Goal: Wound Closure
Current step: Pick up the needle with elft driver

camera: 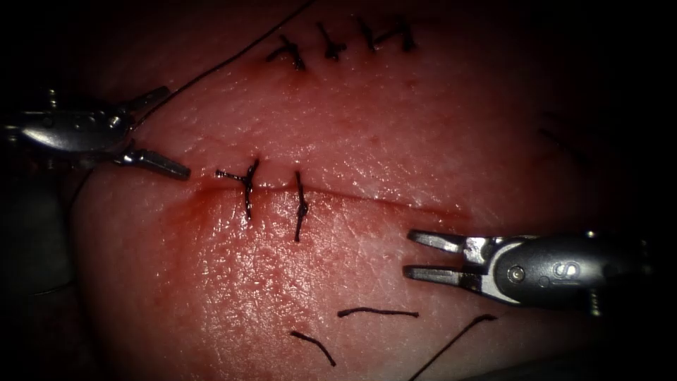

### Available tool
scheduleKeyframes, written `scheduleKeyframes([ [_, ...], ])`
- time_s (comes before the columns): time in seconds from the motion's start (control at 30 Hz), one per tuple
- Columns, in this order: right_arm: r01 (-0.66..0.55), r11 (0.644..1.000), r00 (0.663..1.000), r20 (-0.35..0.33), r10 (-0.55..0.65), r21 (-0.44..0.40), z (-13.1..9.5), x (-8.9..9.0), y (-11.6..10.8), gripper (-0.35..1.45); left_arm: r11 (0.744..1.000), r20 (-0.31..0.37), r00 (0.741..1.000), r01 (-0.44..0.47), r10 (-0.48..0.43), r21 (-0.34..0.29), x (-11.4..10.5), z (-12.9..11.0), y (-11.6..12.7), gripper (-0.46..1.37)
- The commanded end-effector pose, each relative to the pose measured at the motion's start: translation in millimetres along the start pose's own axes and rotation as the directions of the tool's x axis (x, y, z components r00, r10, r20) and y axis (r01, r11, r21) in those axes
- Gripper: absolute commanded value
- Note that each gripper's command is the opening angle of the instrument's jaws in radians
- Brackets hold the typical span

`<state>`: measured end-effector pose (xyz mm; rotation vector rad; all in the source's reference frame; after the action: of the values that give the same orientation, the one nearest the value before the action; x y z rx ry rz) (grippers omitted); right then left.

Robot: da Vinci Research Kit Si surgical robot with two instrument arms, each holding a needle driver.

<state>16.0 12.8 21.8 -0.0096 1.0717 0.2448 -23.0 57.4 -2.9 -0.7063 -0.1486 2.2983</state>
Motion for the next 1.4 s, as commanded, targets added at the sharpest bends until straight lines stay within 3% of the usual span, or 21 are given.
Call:
scheduleKeyframes([
  [0.03, 0.001, 1.000, 1.000, 0.001, -0.001, -0.001, 0.0, 0.0, 0.0, 0.13, 1.000, 0.000, 1.000, 0.009, -0.009, 0.002, -0.1, 0.1, -0.2, 0.88],
  [0.27, 0.010, 1.000, 1.000, 0.003, -0.010, 0.002, 0.1, -0.3, -0.8, 0.07, 0.998, 0.014, 0.998, 0.064, -0.064, -0.003, -2.1, 1.6, -2.5, 0.87],
  [0.53, 0.023, 1.000, 1.000, 0.021, -0.023, 0.012, 0.2, -0.8, -1.7, 0.04, 0.988, 0.035, 0.991, 0.133, -0.131, -0.078, -4.9, 3.1, -3.8, 0.93],
  [0.83, 0.026, 1.000, 0.999, 0.019, -0.027, 0.011, 0.2, -0.8, -2.3, 0.01, 0.974, 0.035, 0.979, 0.204, -0.201, -0.099, -7.3, 3.5, -5.4, 0.83],
  [0.97, 0.026, 1.000, 0.999, 0.018, -0.026, 0.011, 0.2, -0.5, -2.5, 0.00, 0.960, 0.063, 0.967, 0.252, -0.246, -0.123, -8.4, 4.1, -6.1, 0.50],
  [1.07, 0.027, 1.000, 1.000, 0.017, -0.027, 0.012, 0.1, -0.4, -2.8, -0.03, 0.952, 0.075, 0.965, 0.261, -0.252, -0.161, -9.4, 4.8, -6.2, -0.11],
  [1.13, 0.027, 1.000, 1.000, 0.016, -0.027, 0.013, 0.1, -0.3, -2.8, -0.04, 0.949, 0.080, 0.965, 0.261, -0.251, -0.178, -9.6, 5.0, -6.1, -0.35],
  [1.3, 0.021, 1.000, 1.000, 0.015, -0.022, 0.014, 0.0, -0.2, -3.0, -0.08, 0.945, 0.089, 0.962, 0.270, -0.258, -0.184, -8.7, 4.5, -5.3, -0.35],
  [1.4, 0.022, 1.000, 1.000, 0.016, -0.023, 0.017, -0.1, -0.2, -3.2, -0.11, 0.952, 0.074, 0.967, 0.252, -0.242, -0.175, -6.6, 2.9, -4.3, -0.35],
])
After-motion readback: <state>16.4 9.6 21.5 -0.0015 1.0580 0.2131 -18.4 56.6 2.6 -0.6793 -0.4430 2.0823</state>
